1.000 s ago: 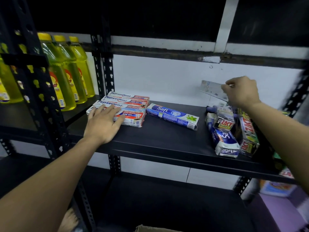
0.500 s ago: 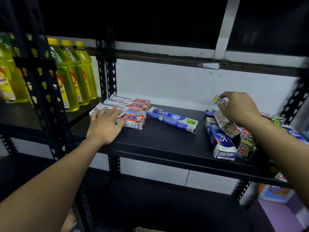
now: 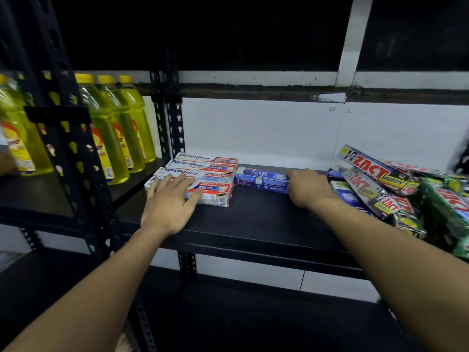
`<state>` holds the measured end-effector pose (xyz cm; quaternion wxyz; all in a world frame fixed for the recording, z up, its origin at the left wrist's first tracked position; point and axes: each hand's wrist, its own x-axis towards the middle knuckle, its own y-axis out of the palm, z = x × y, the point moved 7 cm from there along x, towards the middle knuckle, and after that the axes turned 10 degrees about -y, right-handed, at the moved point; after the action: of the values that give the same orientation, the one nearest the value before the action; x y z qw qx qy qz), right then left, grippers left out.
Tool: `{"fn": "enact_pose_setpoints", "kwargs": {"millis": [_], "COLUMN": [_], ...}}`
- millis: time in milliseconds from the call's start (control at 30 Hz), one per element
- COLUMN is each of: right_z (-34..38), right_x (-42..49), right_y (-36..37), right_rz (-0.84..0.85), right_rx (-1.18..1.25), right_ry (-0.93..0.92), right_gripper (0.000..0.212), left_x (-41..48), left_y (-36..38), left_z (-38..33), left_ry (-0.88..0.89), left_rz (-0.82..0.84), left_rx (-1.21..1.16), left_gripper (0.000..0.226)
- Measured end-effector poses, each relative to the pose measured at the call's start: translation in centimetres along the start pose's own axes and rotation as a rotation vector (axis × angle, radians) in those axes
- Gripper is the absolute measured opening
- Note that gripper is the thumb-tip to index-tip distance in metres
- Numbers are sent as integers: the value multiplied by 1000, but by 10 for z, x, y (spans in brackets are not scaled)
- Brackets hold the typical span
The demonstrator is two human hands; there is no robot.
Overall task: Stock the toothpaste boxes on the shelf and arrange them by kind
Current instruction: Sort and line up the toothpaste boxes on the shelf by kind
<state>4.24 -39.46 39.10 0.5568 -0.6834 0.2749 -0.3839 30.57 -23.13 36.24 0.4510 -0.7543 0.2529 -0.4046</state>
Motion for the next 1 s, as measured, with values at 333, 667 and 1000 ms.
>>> {"fn": "enact_pose_setpoints", "kwargs": {"millis": [333,667,1000], "right_z": [17,8,-4], "right_x": [38,71,78], "right_y": [39,49,47], "right_rz": [29,-66,-156], "right_rx": [148,179,217], "right_ry": [215,286,265], "right_gripper": [70,62,67], "left_x": [4,5,6], "left_y": [3,4,6], "left_z": [-1,3,6], "left_ry": [31,1,-31], "left_rz": [-30,-3,-8], "left_rx": [34,-13,-25], "left_gripper": [58,68,74]}}
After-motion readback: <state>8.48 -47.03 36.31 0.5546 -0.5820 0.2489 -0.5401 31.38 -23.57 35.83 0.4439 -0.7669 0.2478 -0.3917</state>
